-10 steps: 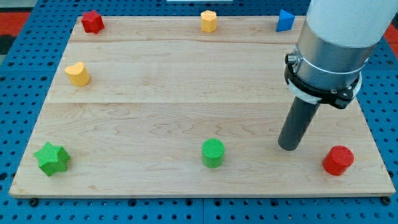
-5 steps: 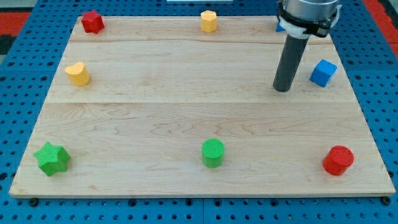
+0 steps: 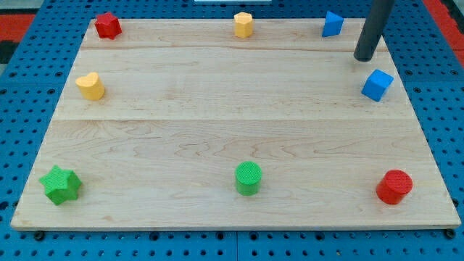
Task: Push blue triangle diagonally to the top left of the blue cube
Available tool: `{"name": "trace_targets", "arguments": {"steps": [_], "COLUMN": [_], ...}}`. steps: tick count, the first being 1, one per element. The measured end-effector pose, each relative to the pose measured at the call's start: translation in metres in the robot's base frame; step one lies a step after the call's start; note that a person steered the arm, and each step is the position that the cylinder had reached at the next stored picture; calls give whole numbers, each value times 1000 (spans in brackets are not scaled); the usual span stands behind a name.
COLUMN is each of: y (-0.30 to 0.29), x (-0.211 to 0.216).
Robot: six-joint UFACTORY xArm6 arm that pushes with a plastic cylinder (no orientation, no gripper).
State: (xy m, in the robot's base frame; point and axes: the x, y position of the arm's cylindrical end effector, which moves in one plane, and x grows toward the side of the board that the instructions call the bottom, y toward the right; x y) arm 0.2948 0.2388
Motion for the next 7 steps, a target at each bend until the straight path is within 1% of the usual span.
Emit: {"name": "trace_targets", "arguments": {"steps": [1,3,4,6,7], "y": [14,16,5,-79,-102], "x": [-32,-89,-102,-104,-99]}}
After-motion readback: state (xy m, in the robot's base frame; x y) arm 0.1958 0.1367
